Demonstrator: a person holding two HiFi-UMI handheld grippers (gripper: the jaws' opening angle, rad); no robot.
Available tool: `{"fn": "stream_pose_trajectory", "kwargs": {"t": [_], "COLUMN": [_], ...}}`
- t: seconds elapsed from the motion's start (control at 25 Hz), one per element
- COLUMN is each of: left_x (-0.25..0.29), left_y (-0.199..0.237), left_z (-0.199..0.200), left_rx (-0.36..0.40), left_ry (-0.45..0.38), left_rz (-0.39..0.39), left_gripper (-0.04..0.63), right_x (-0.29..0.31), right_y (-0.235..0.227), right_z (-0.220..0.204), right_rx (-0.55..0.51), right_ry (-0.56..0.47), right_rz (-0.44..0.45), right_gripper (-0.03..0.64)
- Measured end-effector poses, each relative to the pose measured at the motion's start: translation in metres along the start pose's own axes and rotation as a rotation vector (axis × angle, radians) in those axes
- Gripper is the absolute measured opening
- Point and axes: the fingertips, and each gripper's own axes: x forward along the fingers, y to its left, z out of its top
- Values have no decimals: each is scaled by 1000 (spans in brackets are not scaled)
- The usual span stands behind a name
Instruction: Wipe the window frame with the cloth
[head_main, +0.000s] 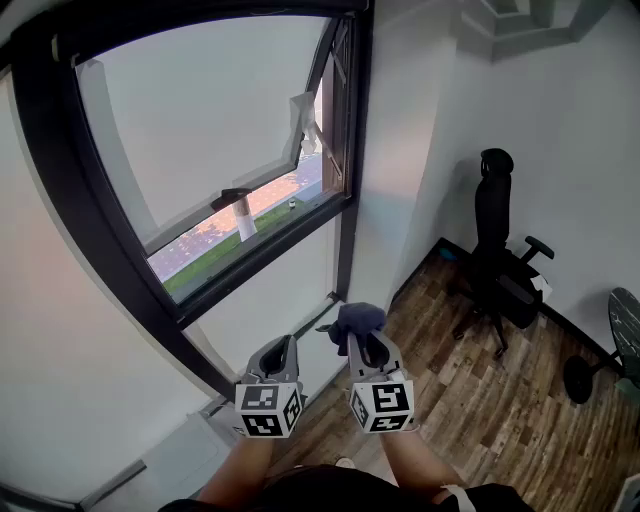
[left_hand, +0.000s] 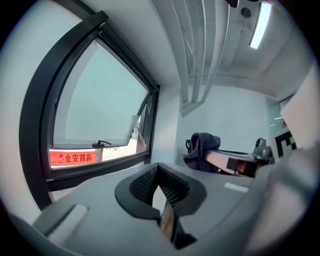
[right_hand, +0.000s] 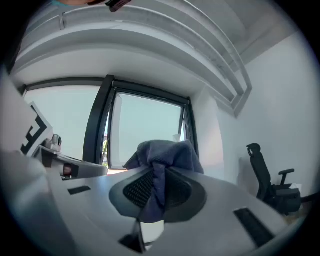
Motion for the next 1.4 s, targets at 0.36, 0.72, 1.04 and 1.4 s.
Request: {"fn": "stream_pose_trajectory", "kwargs": {"t": [0.36,0.72,1.04,1.4], "left_x": [9,20,36,56], "left_y": [-10,-17,-43,-70], "left_z": [7,8,-2,-11], "left_rx": [9,22,17,2], "left_ry": [-11,-3,5,11], "left_rz": [9,12,7,0], "left_gripper": [8,8,8,8], "right_x": [5,6,2,-4], "right_y": [-8,-24,-44,-75], "right_z": [4,7,1,-7], "right_rx": [10,81,67,40], "right_ry": [-14,-54,-41,-19], "right_rz": [31,37,76,64], "right_gripper": [49,51,52,52]}}
